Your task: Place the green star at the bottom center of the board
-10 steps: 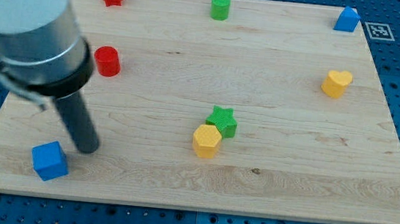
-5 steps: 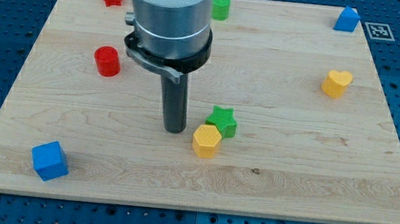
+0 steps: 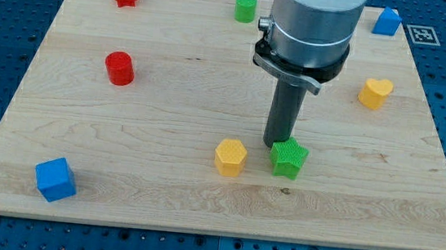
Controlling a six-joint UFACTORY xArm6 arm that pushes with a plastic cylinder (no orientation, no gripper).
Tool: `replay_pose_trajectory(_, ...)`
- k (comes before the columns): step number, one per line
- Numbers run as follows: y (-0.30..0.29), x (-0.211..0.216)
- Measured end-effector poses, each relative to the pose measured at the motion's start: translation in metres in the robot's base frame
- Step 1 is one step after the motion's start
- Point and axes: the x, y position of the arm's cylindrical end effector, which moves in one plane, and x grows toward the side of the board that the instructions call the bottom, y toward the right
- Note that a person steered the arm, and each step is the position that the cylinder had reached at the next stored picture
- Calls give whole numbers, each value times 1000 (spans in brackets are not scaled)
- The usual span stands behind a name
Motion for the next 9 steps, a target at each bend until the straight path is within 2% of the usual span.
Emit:
replay_pose_trajectory(2, 29, 10)
replay_pose_trajectory(5, 44, 10)
replay_pose_trajectory(6, 76, 8)
replay_pose_trajectory(8, 76, 32)
replay_pose_trajectory(9, 57, 36)
